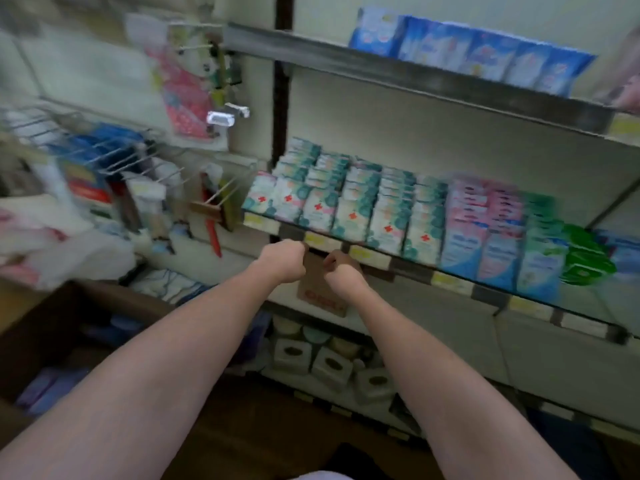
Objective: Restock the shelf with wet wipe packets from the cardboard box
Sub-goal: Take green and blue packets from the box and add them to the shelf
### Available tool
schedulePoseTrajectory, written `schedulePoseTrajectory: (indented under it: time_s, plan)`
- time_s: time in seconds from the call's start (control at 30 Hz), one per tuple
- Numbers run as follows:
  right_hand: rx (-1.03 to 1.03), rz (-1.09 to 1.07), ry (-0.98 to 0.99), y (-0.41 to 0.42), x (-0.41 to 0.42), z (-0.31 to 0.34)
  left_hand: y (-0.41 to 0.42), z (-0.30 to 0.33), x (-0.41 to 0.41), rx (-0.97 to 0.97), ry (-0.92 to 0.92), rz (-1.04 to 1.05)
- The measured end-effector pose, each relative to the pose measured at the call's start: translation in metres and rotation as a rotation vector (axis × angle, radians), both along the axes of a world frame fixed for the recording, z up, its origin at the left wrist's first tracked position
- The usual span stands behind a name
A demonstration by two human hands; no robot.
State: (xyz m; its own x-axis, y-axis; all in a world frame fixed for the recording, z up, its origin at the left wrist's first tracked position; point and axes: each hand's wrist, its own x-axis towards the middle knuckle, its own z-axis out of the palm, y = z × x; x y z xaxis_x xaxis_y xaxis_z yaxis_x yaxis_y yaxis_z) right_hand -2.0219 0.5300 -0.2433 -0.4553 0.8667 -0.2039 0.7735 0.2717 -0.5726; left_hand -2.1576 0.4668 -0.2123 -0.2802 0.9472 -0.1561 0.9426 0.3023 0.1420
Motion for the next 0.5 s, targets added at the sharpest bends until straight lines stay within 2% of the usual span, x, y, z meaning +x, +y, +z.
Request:
schedulePoseTrajectory:
  time_s: [0.2, 0.5]
  plan:
    - [-0.059, 0.257, 0.019, -0.056, -0.082, -0.029, -0.094, -0.052, -0.074, -0.049, -0.082, 0.257]
    - [-0.081, 0.585, -0.060, -0.130, -0.174, -0.081, -0.203, -0.118, -0.126, -0.071, -0.212, 0.598]
